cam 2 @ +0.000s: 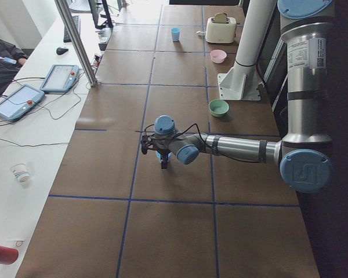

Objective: Stack blue cups with both arms
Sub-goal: 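Lower the left gripper onto the light blue cup and grasp it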

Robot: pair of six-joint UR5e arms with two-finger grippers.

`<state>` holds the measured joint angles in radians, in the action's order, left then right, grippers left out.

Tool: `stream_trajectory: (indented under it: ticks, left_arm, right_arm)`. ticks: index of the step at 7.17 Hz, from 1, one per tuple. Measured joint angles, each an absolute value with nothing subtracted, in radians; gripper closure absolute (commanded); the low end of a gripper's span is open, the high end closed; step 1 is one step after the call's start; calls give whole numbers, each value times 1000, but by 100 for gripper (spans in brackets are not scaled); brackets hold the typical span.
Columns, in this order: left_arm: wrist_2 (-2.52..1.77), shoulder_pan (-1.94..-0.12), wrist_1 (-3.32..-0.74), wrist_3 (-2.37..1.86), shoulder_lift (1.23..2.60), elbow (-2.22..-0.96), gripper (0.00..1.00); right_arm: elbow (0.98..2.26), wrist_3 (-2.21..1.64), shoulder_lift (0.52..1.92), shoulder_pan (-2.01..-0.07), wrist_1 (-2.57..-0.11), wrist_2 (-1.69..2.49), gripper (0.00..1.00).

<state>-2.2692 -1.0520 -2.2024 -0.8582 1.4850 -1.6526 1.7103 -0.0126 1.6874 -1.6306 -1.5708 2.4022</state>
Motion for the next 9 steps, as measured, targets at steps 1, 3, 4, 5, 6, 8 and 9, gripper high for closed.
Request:
stream_trajectory:
  ticks: [1,3,4,5,6,8,9]
  left_arm:
    - [-2269,-1048,-2203,-859,1500,-1631,9]
    - [-2271,-1031,-2203,-859,1517,-1606,66]
    - [-2271,-1027,-2203,-858,1519,-1605,90]
    - [-2272,-1026,-2203,-857,1518,-1608,100]
    - [-2274,-1025,-2204,-856,1517,-1612,100]
    - [-2290,-1029,-2187,-858,1515,-1644,100]
    - [-2313,-1031,-2126,-860,1518,-1696,100]
  right_arm:
    - [1711,-13,1687,-1631,-1571,2403,1]
    - [1718,-14,1687,-1631,-1571,2403,1]
    - [1721,-14,1687,-1631,-1571,2403,1]
    - [1723,-14,1687,-1631,-1571,2403,1]
    - [1724,-14,1687,-1631,-1571,2404,1]
    - [1725,-14,1687,-1631,-1571,2404,0]
    - [1727,-14,1687,-1631,-1571,2405,0]
